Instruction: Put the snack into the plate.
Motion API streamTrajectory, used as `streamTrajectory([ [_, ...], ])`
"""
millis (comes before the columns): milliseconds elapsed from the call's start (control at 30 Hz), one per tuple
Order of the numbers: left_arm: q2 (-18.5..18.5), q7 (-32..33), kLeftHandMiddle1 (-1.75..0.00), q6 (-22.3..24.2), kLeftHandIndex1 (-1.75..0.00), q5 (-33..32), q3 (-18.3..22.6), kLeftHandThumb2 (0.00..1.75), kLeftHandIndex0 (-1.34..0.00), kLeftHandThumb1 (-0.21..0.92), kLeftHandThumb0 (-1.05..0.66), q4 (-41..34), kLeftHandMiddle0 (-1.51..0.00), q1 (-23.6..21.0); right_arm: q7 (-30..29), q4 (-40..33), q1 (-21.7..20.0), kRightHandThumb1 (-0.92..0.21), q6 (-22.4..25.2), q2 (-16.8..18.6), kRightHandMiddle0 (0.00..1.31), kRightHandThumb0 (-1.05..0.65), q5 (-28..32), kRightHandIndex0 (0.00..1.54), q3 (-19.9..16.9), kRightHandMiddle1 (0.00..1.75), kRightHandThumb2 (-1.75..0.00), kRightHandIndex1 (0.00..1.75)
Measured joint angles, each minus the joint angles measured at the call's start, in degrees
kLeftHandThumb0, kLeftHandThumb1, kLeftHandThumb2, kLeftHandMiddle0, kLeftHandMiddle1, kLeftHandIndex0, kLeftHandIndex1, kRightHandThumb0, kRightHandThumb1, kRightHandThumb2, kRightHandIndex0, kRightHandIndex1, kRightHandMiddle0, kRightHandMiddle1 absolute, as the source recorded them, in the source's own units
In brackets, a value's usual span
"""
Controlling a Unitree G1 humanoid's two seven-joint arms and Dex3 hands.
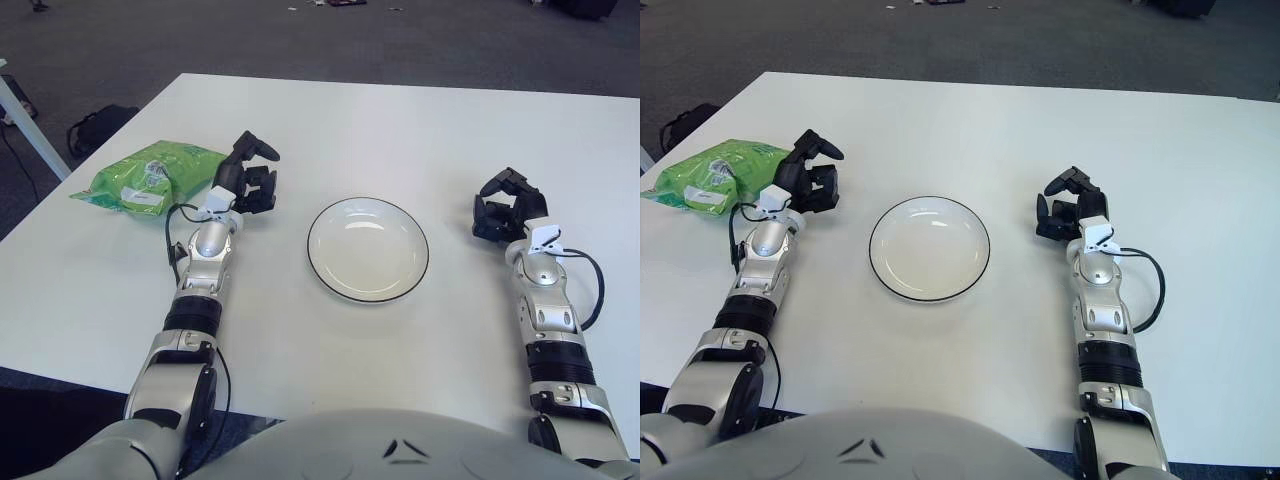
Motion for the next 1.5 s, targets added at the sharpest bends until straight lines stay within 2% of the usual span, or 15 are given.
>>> streamTrajectory([
  [300,3.02,4.68,-1.75,0.67,-1.75,11.84,-3.07,1.04,-0.44,0.54,-0.42,-9.91,-1.17,6.86,-0.69,-0.73,0.33,-0.31,0.33,1.16,0.62,-0.48,0.00,1.33,0.40,1.75,-1.32,1.75],
  [567,6.10,6.78,-1.75,1.89,-1.75,17.01,-3.62,1.04,-0.44,0.54,-0.41,-15.51,-1.22,10.98,-0.97,-0.73,0.71,-0.32,0.39,1.78,0.62,-0.48,0.00,1.34,0.66,1.75,-1.32,1.75],
  [867,7.50,11.45,-1.75,4.18,-1.75,22.23,-3.36,1.05,-0.45,0.53,-0.42,-18.91,-1.27,11.85,-0.79,-0.70,0.93,-0.32,0.40,1.69,0.61,-0.48,0.15,1.34,0.03,1.75,-1.31,1.75],
  [1233,6.86,15.89,-1.75,13.28,-1.75,28.88,-0.92,1.11,-0.49,0.48,-0.43,-28.31,-1.30,12.51,-0.25,0.52,0.53,-0.32,-0.63,1.42,0.61,-0.48,0.20,1.33,-0.49,1.75,-1.31,1.75],
  [1500,8.30,20.70,-1.75,17.39,-1.75,34.27,1.04,1.15,-0.51,0.45,-0.44,-29.75,-1.27,12.18,-0.25,1.66,0.23,-0.33,-1.51,1.25,0.61,-0.48,0.15,1.34,-0.50,1.75,-1.31,1.75],
])
